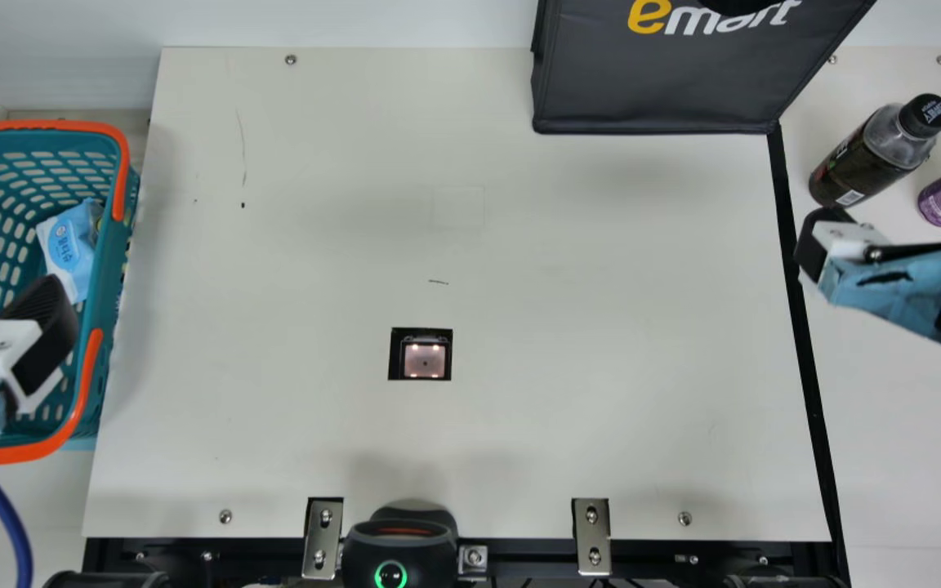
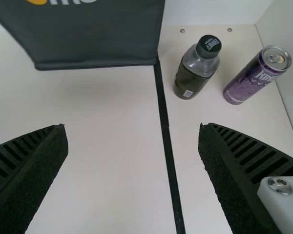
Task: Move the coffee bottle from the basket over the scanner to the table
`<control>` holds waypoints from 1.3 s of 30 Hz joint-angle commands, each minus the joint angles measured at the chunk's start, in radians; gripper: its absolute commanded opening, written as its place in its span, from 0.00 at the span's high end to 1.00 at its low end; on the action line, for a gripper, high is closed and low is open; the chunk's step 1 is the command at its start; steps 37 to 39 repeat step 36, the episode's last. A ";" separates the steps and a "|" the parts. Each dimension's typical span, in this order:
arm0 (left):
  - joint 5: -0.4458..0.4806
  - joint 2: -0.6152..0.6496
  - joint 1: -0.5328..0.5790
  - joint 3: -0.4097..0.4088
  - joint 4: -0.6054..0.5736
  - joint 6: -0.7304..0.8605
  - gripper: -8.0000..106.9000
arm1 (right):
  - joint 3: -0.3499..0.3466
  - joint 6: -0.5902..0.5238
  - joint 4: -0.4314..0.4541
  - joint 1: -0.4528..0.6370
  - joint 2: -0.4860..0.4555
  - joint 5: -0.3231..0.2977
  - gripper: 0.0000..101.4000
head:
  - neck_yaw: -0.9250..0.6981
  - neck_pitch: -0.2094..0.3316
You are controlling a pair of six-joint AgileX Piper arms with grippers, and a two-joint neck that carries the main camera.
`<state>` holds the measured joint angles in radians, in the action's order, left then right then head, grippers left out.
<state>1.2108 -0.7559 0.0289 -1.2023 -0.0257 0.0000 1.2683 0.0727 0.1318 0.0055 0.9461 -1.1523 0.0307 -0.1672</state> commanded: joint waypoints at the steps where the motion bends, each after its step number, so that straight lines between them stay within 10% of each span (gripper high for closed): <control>1: 0.000 0.000 0.000 0.000 0.000 0.000 0.15 | -0.009 -0.013 -0.026 -0.003 -0.049 -0.008 0.06 | -0.003 0.029; 10: 0.000 0.000 0.000 0.000 0.000 0.000 0.15 | -0.051 -0.073 -0.118 -0.017 -0.202 -0.061 0.06 | -0.003 0.029; 39: 0.000 0.000 0.000 0.000 0.000 0.000 0.15 | -0.050 -0.073 -0.118 -0.016 -0.209 -0.070 0.06 | -0.003 0.029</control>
